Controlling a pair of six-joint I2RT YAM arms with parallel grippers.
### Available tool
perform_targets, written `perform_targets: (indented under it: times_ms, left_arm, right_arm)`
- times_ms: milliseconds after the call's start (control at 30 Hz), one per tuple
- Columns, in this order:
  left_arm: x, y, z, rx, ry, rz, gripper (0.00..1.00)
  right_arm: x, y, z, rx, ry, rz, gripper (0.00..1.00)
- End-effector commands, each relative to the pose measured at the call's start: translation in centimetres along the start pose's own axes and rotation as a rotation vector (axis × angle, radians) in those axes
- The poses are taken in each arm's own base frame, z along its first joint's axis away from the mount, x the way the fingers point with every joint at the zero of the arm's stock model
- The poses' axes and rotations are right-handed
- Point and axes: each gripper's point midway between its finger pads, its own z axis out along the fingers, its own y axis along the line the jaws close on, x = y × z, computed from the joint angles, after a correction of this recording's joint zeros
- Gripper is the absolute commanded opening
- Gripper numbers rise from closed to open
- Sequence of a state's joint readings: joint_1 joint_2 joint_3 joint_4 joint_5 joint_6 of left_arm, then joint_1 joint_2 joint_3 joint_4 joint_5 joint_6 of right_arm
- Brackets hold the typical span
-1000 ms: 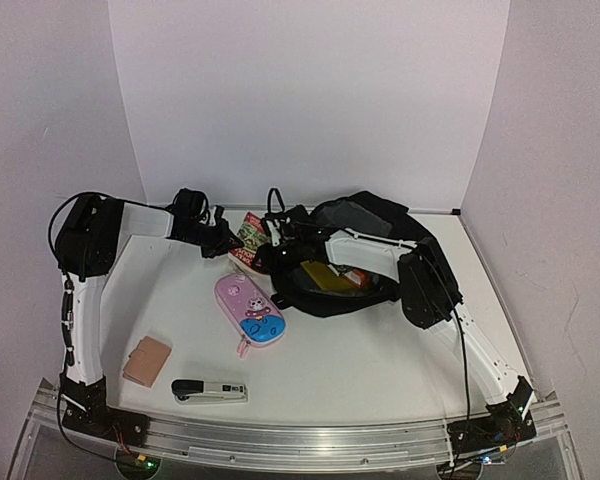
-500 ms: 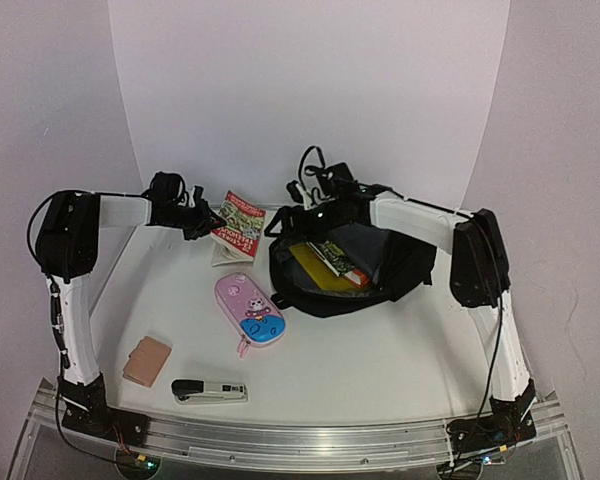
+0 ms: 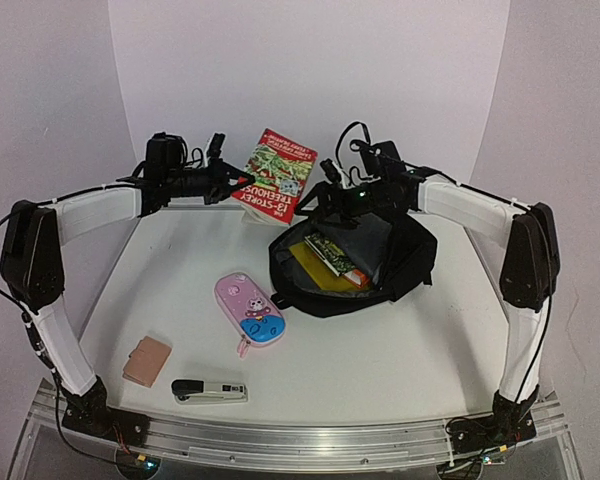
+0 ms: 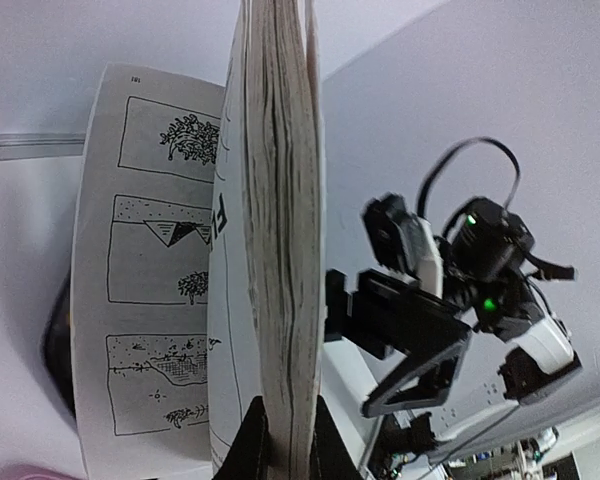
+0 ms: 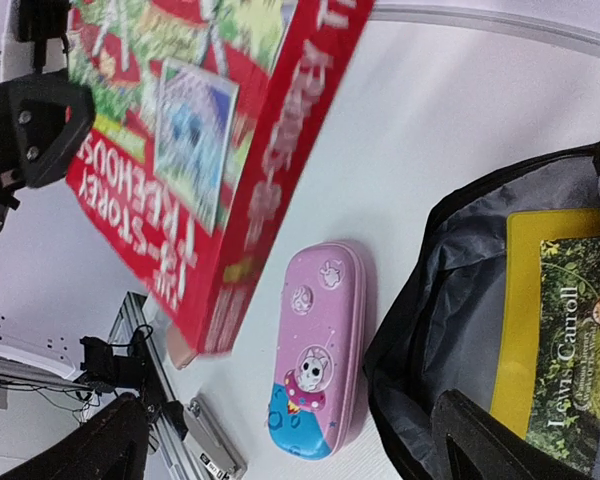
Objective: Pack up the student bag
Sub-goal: Pick up the book from the center of the board.
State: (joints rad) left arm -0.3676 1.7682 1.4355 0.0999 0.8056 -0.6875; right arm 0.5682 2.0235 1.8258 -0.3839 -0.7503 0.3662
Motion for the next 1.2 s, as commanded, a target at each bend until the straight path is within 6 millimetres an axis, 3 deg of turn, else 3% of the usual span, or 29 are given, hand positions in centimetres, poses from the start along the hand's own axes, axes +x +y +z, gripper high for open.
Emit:
perform_targets:
  times_ms: [0,133,200,400,467,567,633,733,867,967,1067,1167]
  left_arm:
    - [2.0,-7.9,0.4,0.196,0.028,0.113,0.00]
    - [4.1,-10.3,0.9,0.264,0.068,0.123,0.00]
    - [4.9,-11.1,1.1,0.284,0.081,0.127,0.00]
    - [5.9,-11.5,0.8,0.293,0.087,0.108,0.01]
    - [5.6,-11.0,0.5,0.246,0.054,0.096,0.10]
    - [4.7,-10.8,-0.4,0.189,-0.021,0.092,0.40]
    - [4.3,-10.7,-1.0,0.164,-0.066,0.078,0.55]
    - [3.6,-10.4,-2.0,0.128,-0.142,0.057,0.70]
    - [4.6,-9.3,-2.6,0.132,-0.182,-0.011,0.83]
    - [5.7,-8.6,-2.0,0.148,-0.164,-0.042,0.87]
    - [6.7,-9.0,-0.9,0.198,-0.130,-0.049,0.99]
    - [7.7,-9.8,0.5,0.239,-0.093,-0.045,1.00]
  right_arm:
    - [-1.2,5.6,-3.7,-0.121,-0.040,-0.059,0.98]
    - [-1.0,7.4,-4.8,-0.180,-0.041,-0.068,0.91]
    - [-0.8,8.0,-5.4,-0.195,-0.046,-0.073,0.83]
    - [-1.2,9.4,-6.8,-0.223,-0.079,-0.071,0.42]
    - [-1.7,9.8,-7.4,-0.222,-0.101,-0.066,0.26]
    - [-3.3,9.9,-8.8,-0.207,-0.157,-0.055,0.08]
    - [-4.6,9.7,-9.9,-0.193,-0.198,-0.047,0.00]
    - [-6.6,9.2,-11.8,-0.169,-0.265,-0.034,0.00]
    - [-8.0,9.1,-13.2,-0.164,-0.320,-0.020,0.00]
    - [-8.4,9.5,-13.5,-0.188,-0.340,-0.003,0.00]
    - [-8.4,9.9,-13.5,-0.235,-0.348,0.031,0.00]
    - [-8.5,10.2,-13.6,-0.280,-0.367,0.063,0.00]
